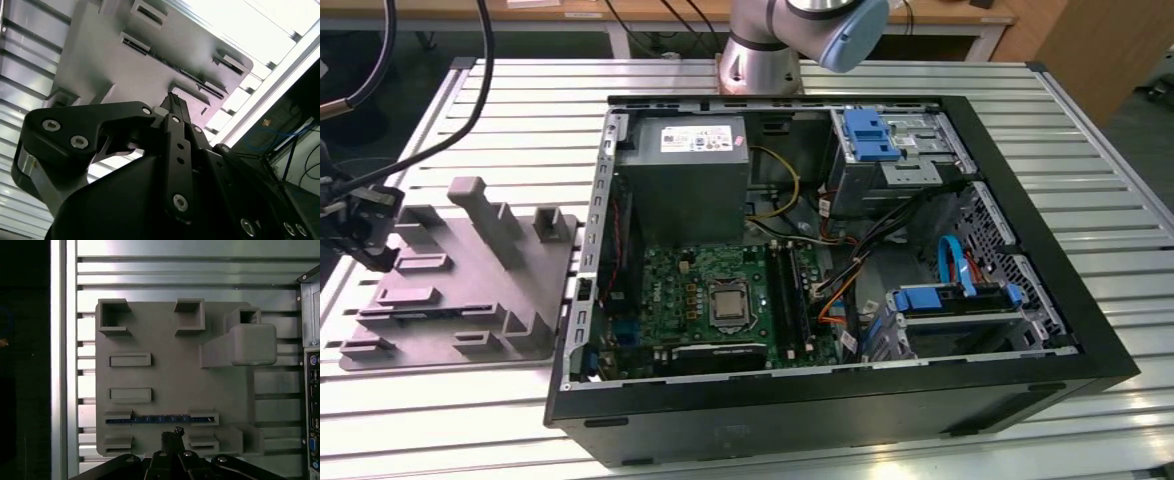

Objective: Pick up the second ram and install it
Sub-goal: 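Pick up the second ram and move it above second insertion slot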

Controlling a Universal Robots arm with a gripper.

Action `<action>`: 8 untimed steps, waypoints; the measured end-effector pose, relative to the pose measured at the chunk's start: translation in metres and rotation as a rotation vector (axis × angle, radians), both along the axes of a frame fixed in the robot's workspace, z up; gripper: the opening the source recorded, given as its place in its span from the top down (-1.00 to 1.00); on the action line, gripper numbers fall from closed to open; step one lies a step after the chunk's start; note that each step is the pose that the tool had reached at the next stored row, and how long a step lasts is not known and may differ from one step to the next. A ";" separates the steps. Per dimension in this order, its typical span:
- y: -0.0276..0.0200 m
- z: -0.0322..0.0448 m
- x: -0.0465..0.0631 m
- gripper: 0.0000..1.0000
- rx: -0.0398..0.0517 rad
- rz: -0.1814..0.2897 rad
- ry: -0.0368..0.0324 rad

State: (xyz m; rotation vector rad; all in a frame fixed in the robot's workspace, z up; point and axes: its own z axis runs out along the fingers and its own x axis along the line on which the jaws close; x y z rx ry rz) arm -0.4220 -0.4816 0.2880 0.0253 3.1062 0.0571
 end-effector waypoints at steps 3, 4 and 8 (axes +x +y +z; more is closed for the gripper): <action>0.0000 -0.0001 0.000 0.80 0.0000 0.055 0.0000; 0.0000 -0.0002 0.000 0.80 0.0000 0.073 0.0000; 0.0000 -0.0004 0.000 0.80 0.0000 0.145 0.0000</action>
